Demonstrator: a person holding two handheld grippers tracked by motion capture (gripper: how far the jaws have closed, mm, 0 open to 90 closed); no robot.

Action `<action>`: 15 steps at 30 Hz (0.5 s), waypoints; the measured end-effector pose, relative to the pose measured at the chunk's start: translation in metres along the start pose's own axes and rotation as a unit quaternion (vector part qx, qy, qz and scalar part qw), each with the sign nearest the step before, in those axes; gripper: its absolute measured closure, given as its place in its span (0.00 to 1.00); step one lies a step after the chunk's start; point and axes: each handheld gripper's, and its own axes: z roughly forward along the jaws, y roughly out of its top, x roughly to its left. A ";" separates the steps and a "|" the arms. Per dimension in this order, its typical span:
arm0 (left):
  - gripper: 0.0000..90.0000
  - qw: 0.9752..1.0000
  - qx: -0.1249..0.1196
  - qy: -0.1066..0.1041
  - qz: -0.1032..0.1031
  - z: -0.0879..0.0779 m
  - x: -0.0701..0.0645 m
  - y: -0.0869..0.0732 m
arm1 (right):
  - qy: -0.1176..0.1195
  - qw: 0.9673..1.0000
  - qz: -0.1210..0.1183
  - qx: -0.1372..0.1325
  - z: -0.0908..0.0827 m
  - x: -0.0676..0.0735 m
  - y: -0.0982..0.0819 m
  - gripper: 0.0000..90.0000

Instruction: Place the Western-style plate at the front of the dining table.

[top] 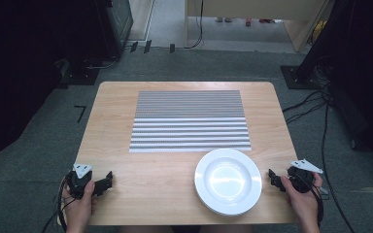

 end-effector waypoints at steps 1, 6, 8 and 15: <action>0.09 1.000 0.000 0.000 0.000 0.000 0.000 0.000 | 0.000 1.000 0.000 0.000 0.000 0.000 0.000 0.04; 0.06 1.000 0.003 0.000 0.000 0.002 0.000 0.002 | -0.001 1.000 0.000 0.000 0.000 0.000 0.000 0.04; 0.05 1.000 0.005 0.000 0.001 0.003 0.000 0.002 | -0.001 1.000 0.000 0.000 0.000 0.000 0.000 0.04; 0.04 1.000 0.008 0.002 -0.002 0.003 0.000 0.003 | -0.001 1.000 -0.001 0.000 0.000 0.000 0.000 0.04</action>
